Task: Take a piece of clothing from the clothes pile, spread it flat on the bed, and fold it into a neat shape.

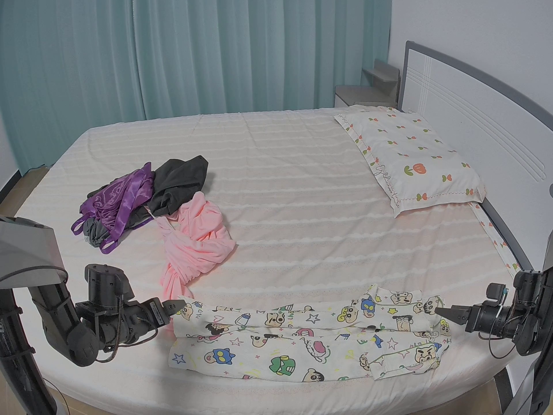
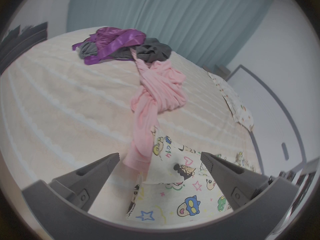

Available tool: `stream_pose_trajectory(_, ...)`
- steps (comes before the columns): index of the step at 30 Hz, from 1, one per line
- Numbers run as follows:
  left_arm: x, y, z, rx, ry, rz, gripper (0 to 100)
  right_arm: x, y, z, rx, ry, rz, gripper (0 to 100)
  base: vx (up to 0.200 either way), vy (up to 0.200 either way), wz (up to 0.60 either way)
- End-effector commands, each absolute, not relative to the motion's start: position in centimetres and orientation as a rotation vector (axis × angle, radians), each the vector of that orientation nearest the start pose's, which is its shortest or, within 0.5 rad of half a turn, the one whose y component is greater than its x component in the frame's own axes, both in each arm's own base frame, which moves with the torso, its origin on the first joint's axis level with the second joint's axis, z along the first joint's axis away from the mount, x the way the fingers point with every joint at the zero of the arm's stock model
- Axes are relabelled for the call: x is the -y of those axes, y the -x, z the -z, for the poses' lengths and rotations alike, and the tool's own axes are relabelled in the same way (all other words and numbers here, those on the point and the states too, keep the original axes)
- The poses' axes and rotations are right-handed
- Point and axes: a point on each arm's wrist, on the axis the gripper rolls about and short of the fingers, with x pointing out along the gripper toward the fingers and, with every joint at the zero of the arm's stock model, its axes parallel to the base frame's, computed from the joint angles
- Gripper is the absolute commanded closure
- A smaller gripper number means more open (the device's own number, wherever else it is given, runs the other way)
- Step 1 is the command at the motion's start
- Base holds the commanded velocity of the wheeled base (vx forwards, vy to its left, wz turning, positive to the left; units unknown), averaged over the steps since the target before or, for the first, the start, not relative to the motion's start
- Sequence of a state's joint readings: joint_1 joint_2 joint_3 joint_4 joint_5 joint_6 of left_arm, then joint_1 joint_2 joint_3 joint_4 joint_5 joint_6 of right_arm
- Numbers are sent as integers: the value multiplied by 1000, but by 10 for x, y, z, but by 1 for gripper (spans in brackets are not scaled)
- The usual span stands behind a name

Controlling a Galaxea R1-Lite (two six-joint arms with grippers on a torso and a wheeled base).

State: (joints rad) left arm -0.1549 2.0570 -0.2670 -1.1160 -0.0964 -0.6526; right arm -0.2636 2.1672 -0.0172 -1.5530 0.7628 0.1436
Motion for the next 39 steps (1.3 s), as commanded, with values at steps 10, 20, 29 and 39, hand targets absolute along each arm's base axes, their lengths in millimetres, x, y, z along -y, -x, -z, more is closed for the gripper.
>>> stream_pose_trajectory(10,-8,-266,-50,-573,1069,-12,0,-28,-258,-14,-549,-612,-344,0,0,0,0)
stream_pose_trajectory(20,-16,-264,-42,-607,1090,-24,0,-32,-262,35,-694,-604,-207,0,0,0,0)
stream_pose_trajectory(29,14,-257,-29,-721,965,75,0,-16,-244,-21,-513,-737,-82,0,0,0,0)
stream_pose_trajectory(39,59,-275,-5,-815,664,269,0,-18,-209,-55,-492,-885,-182,0,0,0,0)
